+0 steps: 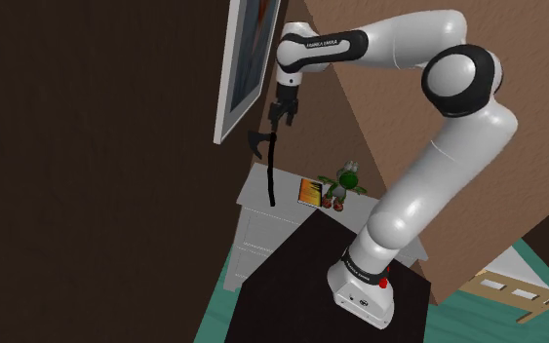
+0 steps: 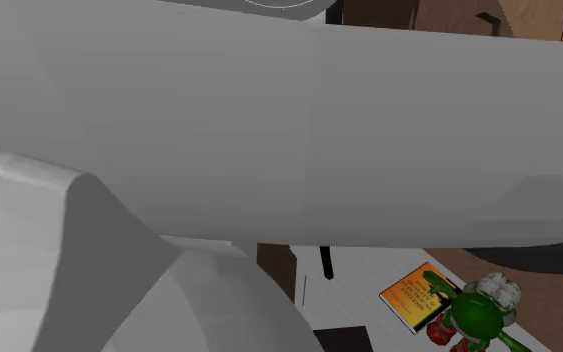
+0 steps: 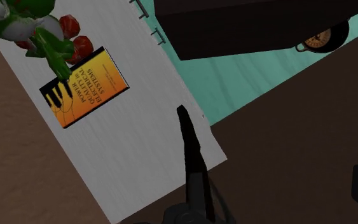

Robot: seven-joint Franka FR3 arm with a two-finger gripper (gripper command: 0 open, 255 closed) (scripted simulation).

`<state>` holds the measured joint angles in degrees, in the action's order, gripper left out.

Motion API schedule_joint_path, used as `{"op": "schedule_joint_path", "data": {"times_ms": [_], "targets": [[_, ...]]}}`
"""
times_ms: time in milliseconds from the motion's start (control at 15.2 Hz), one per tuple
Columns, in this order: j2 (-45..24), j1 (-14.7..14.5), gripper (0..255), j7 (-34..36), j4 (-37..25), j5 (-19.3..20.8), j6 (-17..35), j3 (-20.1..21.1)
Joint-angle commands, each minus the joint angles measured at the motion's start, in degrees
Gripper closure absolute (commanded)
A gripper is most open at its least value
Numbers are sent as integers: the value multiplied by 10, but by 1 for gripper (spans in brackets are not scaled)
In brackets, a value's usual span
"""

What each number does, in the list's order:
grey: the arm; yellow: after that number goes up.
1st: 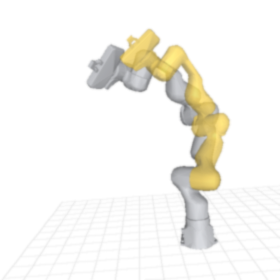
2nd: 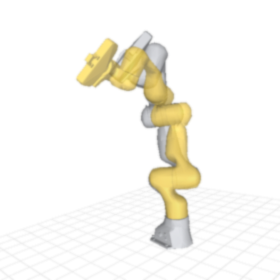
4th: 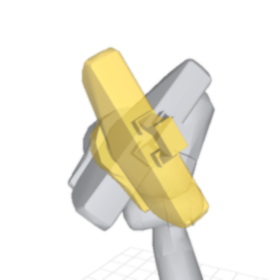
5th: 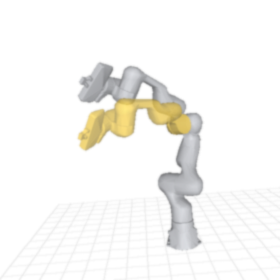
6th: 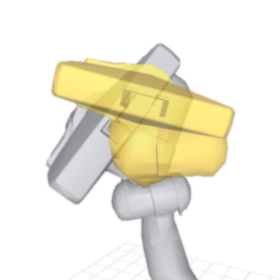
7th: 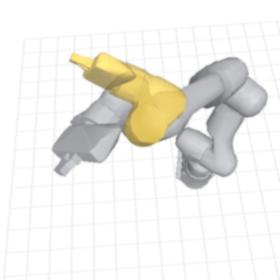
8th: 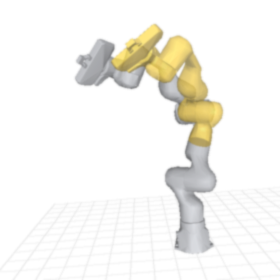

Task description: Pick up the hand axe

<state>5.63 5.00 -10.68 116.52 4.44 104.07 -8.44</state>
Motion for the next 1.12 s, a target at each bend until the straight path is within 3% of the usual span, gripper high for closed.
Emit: {"op": "schedule_joint_path", "data": {"times_ms": [0, 330, 924, 990, 1056], "targets": [[-40, 5, 0, -7, -22, 1, 11, -6], [-138, 19, 0, -25, -95, -2, 23, -19], [-157, 21, 0, -23, -60, -4, 77, -19], [-157, 20, 255, -22, -59, -4, 77, -19], [-157, 20, 255, -22, -58, -4, 77, -19]]}}
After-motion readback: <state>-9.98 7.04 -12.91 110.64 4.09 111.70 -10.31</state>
